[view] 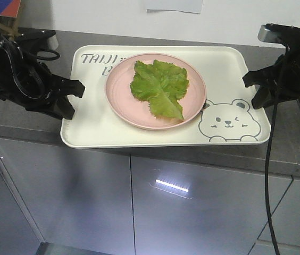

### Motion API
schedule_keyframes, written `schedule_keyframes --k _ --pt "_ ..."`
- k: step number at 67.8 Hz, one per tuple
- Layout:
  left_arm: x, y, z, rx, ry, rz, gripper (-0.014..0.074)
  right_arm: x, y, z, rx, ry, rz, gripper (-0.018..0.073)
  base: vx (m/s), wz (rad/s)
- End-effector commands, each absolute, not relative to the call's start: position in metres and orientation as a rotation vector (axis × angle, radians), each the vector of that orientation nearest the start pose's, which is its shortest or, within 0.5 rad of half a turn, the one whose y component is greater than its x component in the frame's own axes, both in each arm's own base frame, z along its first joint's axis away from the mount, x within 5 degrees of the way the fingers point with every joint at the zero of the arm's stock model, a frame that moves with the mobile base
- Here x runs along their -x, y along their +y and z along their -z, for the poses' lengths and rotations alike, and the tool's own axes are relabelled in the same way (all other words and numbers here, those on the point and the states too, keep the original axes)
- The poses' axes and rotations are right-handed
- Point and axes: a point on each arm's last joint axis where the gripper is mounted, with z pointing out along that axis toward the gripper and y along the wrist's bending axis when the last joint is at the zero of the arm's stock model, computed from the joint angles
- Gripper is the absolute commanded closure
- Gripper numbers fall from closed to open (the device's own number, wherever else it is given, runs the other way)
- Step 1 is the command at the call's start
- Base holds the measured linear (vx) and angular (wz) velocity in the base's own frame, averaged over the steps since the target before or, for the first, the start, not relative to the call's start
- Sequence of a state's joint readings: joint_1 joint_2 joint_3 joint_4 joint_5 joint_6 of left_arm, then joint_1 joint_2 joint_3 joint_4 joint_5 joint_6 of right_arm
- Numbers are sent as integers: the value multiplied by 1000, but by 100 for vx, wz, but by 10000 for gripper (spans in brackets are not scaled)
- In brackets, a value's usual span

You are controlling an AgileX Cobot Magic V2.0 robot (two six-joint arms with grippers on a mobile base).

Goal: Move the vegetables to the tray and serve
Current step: 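Hold the tray level with both grippers as the base approaches the far counter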

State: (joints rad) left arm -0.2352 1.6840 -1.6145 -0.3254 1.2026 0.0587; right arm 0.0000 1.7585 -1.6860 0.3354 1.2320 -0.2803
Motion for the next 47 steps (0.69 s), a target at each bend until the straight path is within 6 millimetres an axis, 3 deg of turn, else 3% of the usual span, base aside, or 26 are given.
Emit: schedule_keyframes --k 1,47 --pt "-324 -134 -383 -366 2543 769 602 -359 54 -376 348 2536 -625 565 8 3" --pt "-324 -134 -383 -366 2543 769 602 -359 54 -376 348 2535 -625 565 7 -2"
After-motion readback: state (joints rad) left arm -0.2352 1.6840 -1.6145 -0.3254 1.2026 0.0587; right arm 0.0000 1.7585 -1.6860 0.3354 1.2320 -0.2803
